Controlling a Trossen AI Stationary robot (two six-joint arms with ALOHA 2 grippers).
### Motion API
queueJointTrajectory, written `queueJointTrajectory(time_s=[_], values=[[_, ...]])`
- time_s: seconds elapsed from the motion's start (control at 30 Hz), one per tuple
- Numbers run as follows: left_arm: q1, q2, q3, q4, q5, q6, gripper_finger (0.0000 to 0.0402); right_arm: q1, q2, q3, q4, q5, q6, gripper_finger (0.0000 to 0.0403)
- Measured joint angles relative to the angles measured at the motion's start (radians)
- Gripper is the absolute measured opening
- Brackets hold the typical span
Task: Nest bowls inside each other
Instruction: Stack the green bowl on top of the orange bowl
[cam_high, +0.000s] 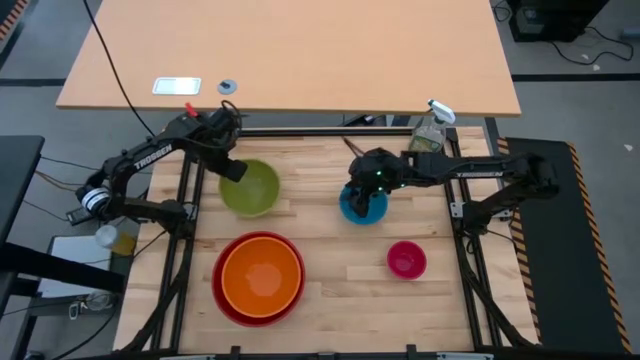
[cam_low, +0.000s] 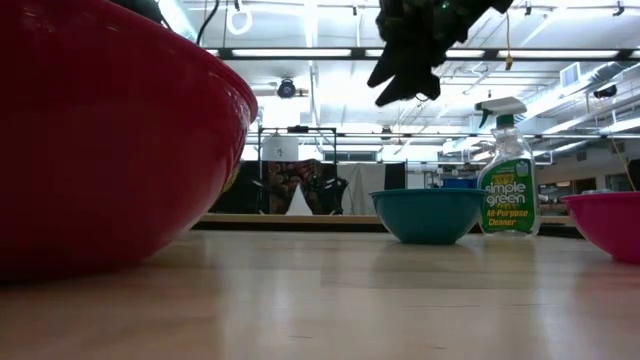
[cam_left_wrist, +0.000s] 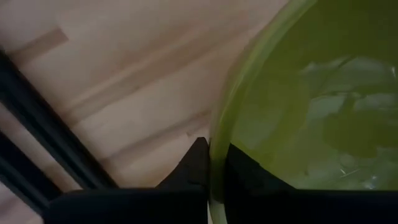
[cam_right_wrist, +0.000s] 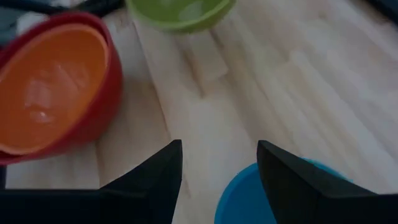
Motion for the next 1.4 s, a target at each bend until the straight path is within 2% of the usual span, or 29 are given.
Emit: queueJointTrajectory(time_s=[0.23, 0.33, 0.53, 0.63, 0.73, 0.9, 1.03, 1.1, 1.23, 1.4], values=[[-0.061, -0.001, 0.062, -0.044, 0.004, 0.021, 0.0017, -0.041, -0.075, 0.0, -0.004, 0.017, -0.018, 0.0213], [-0.078, -0.001, 0.101, -0.056, 0.037, 0.023, 0.0014, -0.057, -0.097, 0.0, -0.026, 0.017, -0.018, 0.0213], [-0.151, -0.002, 0.234, -0.08, 0.277, 0.027, 0.0013, -0.097, -0.163, 0.0, -0.047, 0.002, -0.008, 0.0213], [-0.265, -0.002, 0.308, -0.128, 0.314, 0.016, 0.0014, -0.118, -0.195, 0.0, -0.058, 0.002, -0.008, 0.0213], [-0.44, -0.003, 0.348, -0.156, 0.271, -0.051, 0.0014, -0.144, -0.223, 0.0, -0.095, 0.002, -0.006, 0.0213], [-0.745, 0.0, 0.35, -0.163, 0.085, -0.241, 0.0015, -0.176, -0.231, 0.0, -0.17, 0.002, -0.008, 0.0213], [-0.926, 0.027, 0.35, -0.157, -0.091, -0.453, 0.0015, -0.185, -0.232, 0.0, -0.179, 0.002, -0.044, 0.0213], [-0.994, 0.044, 0.35, -0.156, -0.142, -0.544, 0.0015, -0.191, -0.232, 0.0, -0.178, 0.002, -0.061, 0.0213], [-1.099, 0.109, 0.351, -0.157, -0.16, -0.655, 0.0016, -0.201, -0.232, 0.0, -0.179, 0.001, -0.093, 0.0213], [-1.208, 0.227, 0.351, -0.157, -0.12, -0.732, 0.0016, -0.22, -0.232, 0.0, -0.178, -0.051, -0.131, 0.0213]])
